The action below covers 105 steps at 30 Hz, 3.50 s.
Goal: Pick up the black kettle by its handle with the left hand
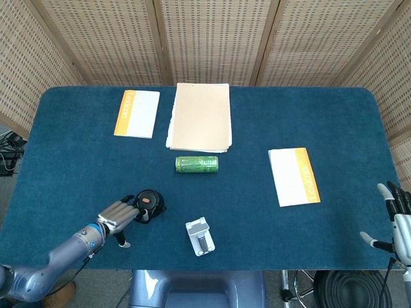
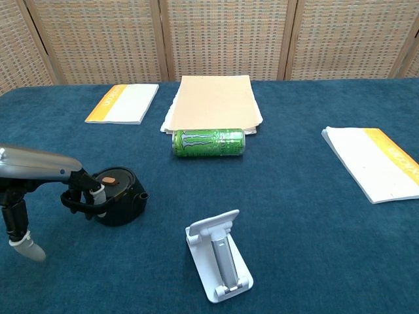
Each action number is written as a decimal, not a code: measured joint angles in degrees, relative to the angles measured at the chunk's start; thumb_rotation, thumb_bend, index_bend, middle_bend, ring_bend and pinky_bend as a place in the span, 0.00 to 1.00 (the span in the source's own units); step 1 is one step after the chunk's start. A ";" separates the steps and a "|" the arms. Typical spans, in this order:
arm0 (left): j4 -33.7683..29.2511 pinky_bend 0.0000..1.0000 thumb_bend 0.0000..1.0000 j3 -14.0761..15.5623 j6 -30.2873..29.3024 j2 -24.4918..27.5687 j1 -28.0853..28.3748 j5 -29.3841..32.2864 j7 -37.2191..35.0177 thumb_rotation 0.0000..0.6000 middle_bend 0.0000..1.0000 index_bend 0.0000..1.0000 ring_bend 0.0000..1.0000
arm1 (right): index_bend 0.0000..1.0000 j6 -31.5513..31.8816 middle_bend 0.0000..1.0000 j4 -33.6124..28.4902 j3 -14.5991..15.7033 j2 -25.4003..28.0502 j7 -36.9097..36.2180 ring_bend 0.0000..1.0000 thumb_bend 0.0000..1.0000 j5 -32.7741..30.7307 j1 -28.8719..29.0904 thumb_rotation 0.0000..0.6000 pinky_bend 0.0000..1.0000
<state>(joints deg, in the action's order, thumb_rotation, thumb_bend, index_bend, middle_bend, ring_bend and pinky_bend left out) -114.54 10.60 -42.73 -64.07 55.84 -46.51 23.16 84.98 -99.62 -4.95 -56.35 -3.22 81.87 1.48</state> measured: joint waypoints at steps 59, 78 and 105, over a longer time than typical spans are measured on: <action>7.31 0.08 0.01 -3.33 -19.35 2.26 -15.98 -26.20 -3.48 0.53 1.00 1.00 0.86 | 0.00 0.98 0.00 -0.59 0.29 0.06 0.35 0.00 0.00 1.09 -0.35 1.00 0.00; 4.77 0.12 1.00 -5.48 -16.23 5.45 -17.19 -27.00 -1.22 0.34 1.00 1.00 0.86 | 0.00 1.34 0.00 -0.69 0.27 0.34 -0.25 0.00 0.00 1.30 -0.54 1.00 0.00; 8.88 0.88 1.00 -8.64 -17.05 -0.20 -18.67 -24.97 10.11 0.29 1.00 1.00 0.87 | 0.00 1.40 0.00 -0.61 0.17 0.37 -0.43 0.00 0.00 1.20 -0.56 1.00 0.00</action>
<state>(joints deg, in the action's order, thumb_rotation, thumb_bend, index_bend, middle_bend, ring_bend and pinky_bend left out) -105.66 1.95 -59.78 -64.26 37.17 -71.48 33.27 86.38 -100.23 -4.77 -55.98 -3.66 83.07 0.92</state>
